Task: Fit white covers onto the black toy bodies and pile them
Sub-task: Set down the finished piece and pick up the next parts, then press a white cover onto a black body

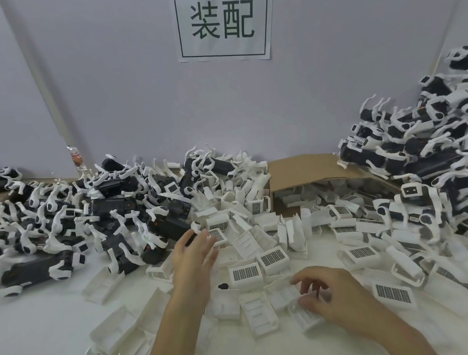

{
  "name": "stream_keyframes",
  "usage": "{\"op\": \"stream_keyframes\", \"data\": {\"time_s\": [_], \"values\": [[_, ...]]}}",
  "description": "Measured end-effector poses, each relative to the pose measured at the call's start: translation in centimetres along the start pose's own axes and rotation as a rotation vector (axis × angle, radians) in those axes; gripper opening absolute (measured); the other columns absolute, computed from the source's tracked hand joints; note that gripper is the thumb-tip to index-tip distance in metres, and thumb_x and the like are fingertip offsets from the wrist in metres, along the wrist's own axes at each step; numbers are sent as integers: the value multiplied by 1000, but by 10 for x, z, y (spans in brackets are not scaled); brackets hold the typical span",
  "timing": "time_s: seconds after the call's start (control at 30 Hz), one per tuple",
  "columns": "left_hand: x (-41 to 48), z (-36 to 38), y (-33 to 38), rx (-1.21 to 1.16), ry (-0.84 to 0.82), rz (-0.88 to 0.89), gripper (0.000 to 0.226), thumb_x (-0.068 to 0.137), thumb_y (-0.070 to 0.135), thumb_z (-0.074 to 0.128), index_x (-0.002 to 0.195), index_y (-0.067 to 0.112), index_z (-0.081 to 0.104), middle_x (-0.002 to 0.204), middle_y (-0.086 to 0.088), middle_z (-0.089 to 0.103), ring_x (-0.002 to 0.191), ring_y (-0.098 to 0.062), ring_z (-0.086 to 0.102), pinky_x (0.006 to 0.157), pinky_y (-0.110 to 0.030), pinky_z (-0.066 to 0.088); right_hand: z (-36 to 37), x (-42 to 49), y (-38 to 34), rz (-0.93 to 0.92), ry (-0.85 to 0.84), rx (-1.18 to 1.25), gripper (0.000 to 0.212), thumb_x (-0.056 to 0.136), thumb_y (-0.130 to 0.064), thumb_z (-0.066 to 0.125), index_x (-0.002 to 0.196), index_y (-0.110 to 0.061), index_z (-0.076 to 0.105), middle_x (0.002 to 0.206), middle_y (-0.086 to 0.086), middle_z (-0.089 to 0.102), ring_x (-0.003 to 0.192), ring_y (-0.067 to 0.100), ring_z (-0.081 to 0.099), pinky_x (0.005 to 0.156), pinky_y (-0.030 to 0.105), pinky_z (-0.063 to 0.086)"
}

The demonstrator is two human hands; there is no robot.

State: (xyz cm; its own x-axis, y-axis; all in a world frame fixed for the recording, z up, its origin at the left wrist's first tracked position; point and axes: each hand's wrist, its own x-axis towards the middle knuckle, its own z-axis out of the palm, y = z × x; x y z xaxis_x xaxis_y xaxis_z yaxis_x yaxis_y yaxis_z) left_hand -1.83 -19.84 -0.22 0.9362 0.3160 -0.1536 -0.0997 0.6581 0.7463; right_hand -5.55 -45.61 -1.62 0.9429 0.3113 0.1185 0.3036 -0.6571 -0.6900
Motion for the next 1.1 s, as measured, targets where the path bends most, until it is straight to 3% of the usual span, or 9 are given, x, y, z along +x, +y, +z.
{"op": "stream_keyframes", "data": {"time_s": [0.1, 0.23, 0.4, 0.6, 0.77, 0.87, 1.0, 1.1], "values": [[4, -3, 1, -16, 46, -33, 23, 97, 8, 63, 120, 6, 62, 107, -8, 70, 91, -12, 70, 82, -25, 51, 1, 2, 7, -34, 56, -56, 33, 83, -16, 77, 84, -49, 72, 92, -24, 64, 84, 2, 61, 72, 14, 45], [6, -6, 3, -44, 118, -35, 12, 98, 1, 59, 104, 6, 68, 82, -4, 69, 74, -10, 64, 73, -21, 51, 0, 3, 5, -118, 188, -59, 34, 89, -9, 73, 88, -44, 71, 95, -22, 62, 88, 2, 64, 74, 13, 44], [3, -3, 7, -3, -38, -110, 15, 100, -1, 53, 100, 3, 67, 71, -3, 68, 66, -9, 61, 70, -22, 50, -2, 2, 0, -171, 334, -9, 40, 92, -3, 67, 91, -43, 66, 94, -24, 61, 77, 3, 61, 65, 8, 42], [-4, 3, 6, 181, -319, -55, 21, 102, -1, 45, 103, 5, 66, 73, 3, 63, 67, -8, 59, 75, -26, 46, -5, 2, -6, -157, 417, 76, 41, 88, 5, 68, 92, -35, 74, 93, -20, 63, 84, 10, 62, 67, 15, 47], [-9, 8, 6, 306, -352, 38, 29, 97, -2, 41, 103, 9, 67, 68, 1, 58, 67, -11, 57, 71, -29, 42, -6, 1, -8, -184, 484, 135, 56, 78, 19, 70, 91, -35, 74, 90, -11, 69, 86, 8, 66, 71, 21, 52], [-12, 12, 5, 340, -336, 97, 33, 95, -1, 35, 95, 11, 65, 65, 0, 53, 67, -15, 53, 69, -30, 42, -7, 1, -7, -208, 486, 153, 48, 77, 18, 71, 85, -28, 77, 89, -14, 70, 84, 11, 66, 70, 27, 52], [-14, 16, 2, 257, -318, 95, 31, 95, 2, 27, 98, 8, 57, 58, 2, 37, 56, -15, 35, 60, -27, 39, -7, -1, -8, -193, 489, 174, 41, 82, 11, 73, 80, -30, 77, 78, -16, 70, 68, 8, 64, 58, 17, 46], [-16, 13, 4, 171, -327, 99, 28, 97, 5, 33, 75, 15, 46, 55, 5, 24, 51, -12, 24, 54, -25, 35, -6, -2, -8, -136, 476, 294, 40, 89, -1, 70, 80, -39, 76, 73, -10, 67, 42, 12, 59, 43, 14, 41]]}}
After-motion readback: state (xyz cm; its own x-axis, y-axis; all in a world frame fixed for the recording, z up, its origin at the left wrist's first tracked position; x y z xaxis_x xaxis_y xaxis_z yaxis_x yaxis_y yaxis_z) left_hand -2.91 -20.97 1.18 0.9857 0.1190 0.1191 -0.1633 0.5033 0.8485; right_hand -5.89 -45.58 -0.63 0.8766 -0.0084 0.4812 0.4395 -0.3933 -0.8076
